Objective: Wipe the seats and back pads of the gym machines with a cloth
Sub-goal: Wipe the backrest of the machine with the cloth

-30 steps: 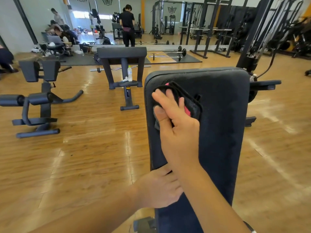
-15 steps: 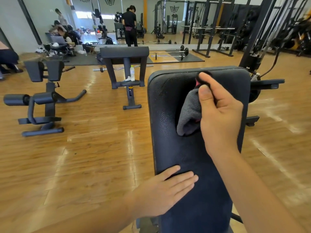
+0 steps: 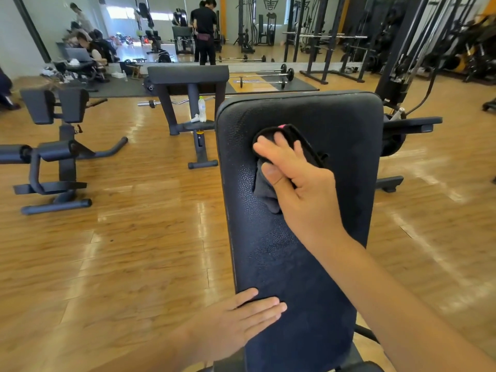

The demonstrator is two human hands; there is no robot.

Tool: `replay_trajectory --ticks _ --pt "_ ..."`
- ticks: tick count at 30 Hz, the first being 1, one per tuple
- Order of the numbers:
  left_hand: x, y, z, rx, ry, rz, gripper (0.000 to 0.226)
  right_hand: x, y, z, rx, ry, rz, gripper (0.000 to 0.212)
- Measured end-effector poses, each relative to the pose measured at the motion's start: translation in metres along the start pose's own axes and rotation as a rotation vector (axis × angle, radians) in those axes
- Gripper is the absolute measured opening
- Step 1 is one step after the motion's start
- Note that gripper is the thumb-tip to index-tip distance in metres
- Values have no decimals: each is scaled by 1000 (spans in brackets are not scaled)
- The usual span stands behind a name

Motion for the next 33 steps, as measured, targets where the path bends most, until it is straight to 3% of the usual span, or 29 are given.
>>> replay_trajectory --ticks 4,9,13,18,23,26,28,33 --pt "0 2 -1 26 15 -12 61 1 -4 7 -56 -62 -28 34" --pt "-2 0 0 91 35 -7 63 -7 -6 38 -106 237 -107 30" --pt "-1 -1 3 101 16 -17 66 -3 -4 -3 13 107 -40 31" --pt "-1 2 -1 52 29 -40 62 9 -4 -13 87 136 39 32" --pt "-2 1 -1 61 62 -8 63 34 -12 -24 201 30 158 32" --pt "-2 0 1 81 63 12 64 42 -9 -21 139 -45 148 33" --pt "-3 -1 1 81 43 16 65 38 -7 -5 32 21 50 32" --pt "-4 0 -1 108 14 76 66 9 0 53 -84 443 -144 29"
Point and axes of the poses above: each hand's wrist, its own x-axis away from the middle knuckle, its own z-axis out of the back of the hand, y = z × x, the point moved 8 cm from there along -x, towards the middle knuckle, and after that the axes turned 11 degrees about x, right-handed, at the moved point
